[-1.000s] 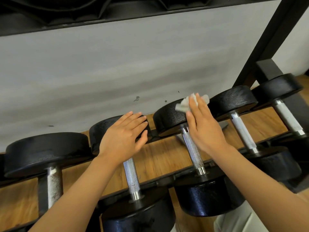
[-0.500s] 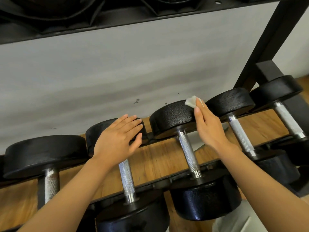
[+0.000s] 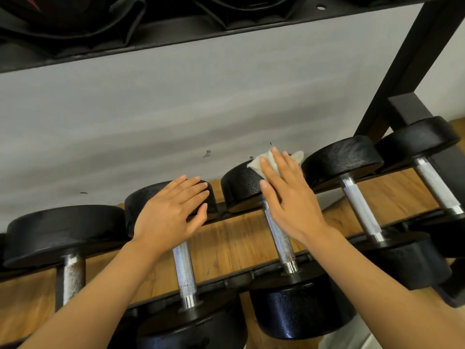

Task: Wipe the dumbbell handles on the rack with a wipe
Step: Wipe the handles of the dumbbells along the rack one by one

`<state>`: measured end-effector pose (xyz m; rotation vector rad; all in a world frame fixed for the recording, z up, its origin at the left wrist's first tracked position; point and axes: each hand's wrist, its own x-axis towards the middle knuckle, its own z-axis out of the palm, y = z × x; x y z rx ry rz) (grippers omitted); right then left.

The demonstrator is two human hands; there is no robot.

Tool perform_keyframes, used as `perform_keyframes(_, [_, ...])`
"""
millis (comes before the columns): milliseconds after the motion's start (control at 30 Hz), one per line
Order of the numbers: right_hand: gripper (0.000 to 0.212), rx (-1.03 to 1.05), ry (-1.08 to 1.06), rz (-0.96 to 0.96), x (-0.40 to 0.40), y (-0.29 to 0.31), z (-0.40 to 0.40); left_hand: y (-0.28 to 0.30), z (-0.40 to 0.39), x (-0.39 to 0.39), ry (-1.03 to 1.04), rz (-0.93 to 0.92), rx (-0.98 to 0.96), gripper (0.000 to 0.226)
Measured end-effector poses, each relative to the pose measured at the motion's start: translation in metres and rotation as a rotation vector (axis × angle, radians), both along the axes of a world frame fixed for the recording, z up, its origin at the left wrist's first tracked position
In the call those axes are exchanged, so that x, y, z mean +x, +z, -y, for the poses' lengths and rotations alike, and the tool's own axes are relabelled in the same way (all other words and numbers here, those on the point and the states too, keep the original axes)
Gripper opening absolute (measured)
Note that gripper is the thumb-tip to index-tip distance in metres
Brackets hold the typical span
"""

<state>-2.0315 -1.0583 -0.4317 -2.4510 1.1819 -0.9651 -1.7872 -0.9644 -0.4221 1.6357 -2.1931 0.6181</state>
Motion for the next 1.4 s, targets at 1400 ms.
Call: perform_keyframes(1400, [0.050, 0.041, -0.282, -0.011, 0.027, 0.006, -0.024, -0.013, -0.044, 0.014, 0.158, -0.091, 0.074, 0.051])
